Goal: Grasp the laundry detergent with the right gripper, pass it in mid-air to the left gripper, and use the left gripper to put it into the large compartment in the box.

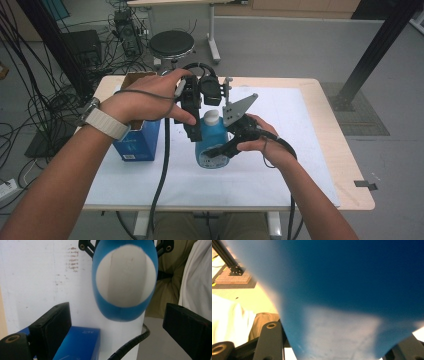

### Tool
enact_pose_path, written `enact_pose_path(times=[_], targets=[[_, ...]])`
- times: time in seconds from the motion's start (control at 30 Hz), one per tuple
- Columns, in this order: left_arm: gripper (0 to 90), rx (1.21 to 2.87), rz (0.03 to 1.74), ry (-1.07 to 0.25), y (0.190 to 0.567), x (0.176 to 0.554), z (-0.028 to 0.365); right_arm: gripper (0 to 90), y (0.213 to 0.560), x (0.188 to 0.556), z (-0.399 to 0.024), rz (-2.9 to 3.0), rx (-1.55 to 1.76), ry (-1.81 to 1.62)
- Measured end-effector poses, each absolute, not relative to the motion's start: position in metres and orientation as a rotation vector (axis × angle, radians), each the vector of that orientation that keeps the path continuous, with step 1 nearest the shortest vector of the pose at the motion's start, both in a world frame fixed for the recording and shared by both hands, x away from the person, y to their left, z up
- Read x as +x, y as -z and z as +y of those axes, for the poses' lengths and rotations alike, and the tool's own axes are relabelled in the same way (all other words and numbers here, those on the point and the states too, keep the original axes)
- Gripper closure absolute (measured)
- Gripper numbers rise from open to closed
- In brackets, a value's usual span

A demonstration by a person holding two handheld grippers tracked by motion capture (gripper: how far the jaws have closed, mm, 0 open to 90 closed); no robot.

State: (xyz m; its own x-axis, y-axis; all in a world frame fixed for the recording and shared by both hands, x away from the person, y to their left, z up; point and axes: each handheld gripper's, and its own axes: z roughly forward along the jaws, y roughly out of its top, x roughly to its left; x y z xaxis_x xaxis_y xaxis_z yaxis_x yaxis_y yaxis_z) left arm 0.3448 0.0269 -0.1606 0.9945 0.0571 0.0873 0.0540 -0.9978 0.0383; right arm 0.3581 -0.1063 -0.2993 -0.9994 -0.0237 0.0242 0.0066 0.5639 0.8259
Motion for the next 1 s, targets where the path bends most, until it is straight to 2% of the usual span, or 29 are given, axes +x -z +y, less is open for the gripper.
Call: enact_pose_path(times=[1.0], targets=[[8.2,3.089,0.072,-0.107,0.166,0.352,0.008,43.3,0.304,0.360,-0.103,-2.734,0.009,1.444]])
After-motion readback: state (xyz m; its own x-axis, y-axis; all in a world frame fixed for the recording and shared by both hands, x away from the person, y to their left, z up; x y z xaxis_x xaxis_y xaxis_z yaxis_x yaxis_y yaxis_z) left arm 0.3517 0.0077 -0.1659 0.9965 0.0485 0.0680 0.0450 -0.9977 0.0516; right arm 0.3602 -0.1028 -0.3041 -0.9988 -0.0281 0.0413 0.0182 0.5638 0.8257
